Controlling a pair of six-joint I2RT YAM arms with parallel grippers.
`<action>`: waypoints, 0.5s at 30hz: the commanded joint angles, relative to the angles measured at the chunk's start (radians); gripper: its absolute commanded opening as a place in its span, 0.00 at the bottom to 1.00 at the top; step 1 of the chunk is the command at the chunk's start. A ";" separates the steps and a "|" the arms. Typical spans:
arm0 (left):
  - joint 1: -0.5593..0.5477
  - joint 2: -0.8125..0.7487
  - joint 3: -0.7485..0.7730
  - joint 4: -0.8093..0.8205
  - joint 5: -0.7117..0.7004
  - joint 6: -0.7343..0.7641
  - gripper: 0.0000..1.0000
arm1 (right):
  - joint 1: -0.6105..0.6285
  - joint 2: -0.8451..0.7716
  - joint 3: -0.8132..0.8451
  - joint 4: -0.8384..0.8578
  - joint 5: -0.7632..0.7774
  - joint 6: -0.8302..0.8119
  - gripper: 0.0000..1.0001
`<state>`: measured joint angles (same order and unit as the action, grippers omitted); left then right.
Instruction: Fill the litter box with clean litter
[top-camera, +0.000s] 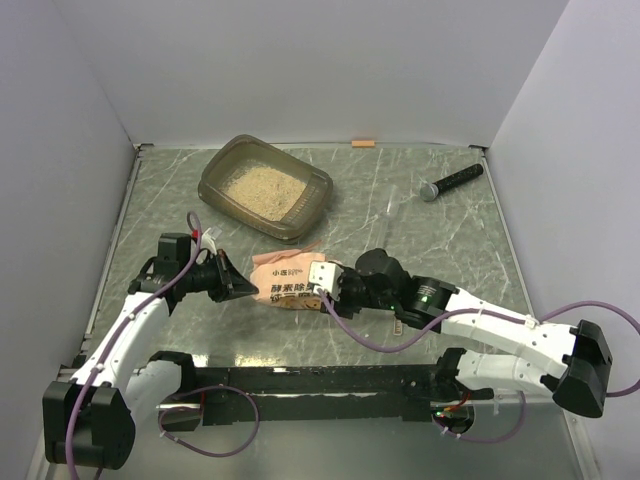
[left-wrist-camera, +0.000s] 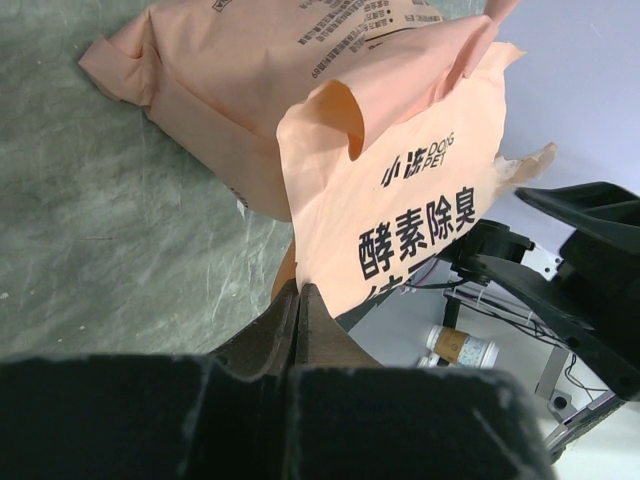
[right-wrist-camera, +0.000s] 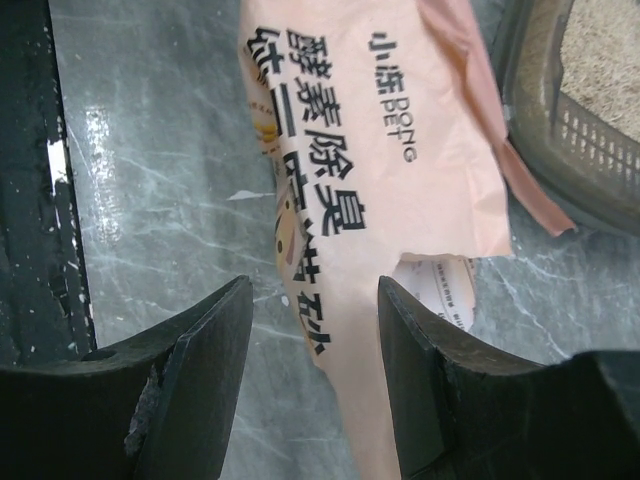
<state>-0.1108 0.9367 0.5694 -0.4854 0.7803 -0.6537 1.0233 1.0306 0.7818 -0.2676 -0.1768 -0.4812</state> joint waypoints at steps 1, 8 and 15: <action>0.007 0.008 0.053 0.005 -0.019 0.017 0.01 | 0.009 0.011 -0.012 0.061 0.011 -0.023 0.60; 0.007 0.017 0.069 0.001 -0.016 0.025 0.01 | 0.034 0.009 -0.018 0.065 0.040 -0.043 0.60; 0.007 0.024 0.087 0.005 -0.009 0.019 0.01 | 0.035 0.057 -0.024 0.070 0.089 -0.036 0.60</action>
<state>-0.1104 0.9600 0.6075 -0.4908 0.7803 -0.6434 1.0492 1.0649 0.7681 -0.2356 -0.1345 -0.5003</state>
